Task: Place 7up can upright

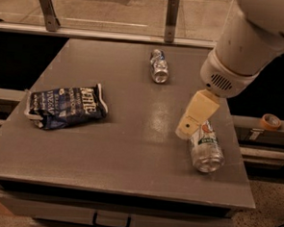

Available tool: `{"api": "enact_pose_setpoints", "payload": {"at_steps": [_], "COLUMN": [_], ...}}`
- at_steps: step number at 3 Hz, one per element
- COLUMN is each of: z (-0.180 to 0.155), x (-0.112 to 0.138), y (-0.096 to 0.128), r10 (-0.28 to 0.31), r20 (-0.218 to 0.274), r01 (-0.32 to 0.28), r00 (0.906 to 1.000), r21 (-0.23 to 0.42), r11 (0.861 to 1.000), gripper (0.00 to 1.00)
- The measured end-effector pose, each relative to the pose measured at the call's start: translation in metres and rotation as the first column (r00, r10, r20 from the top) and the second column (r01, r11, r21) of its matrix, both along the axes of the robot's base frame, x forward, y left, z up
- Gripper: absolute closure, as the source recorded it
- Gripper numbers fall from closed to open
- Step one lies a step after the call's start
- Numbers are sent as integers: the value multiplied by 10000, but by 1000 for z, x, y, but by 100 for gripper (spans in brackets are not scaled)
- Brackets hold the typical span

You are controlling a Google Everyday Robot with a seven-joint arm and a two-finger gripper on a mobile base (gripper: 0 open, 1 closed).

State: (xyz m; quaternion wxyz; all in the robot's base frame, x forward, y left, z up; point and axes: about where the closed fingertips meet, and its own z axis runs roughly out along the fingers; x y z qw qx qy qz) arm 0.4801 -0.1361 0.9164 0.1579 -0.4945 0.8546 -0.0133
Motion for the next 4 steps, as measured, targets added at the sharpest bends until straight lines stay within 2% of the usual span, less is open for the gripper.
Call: {"api": "enact_pose_setpoints", "payload": {"at_steps": [1,2,3,4], "z": [-19,-38,-56,-75], "x": [4,-2,-9,-13], "y": [-1,-13,-25,-33], "r10": [-1436,-3211,-4808,-5788], "r20": [-259,-613,-990,-1409], "r01": [1433,3207,4823,5828], "r00": [9893,9451,8712,8032], "r21": [-142,-156,-96,-151], "r11": [9896,9470,8759,8125], "gripper": [0,0,0,17]}}
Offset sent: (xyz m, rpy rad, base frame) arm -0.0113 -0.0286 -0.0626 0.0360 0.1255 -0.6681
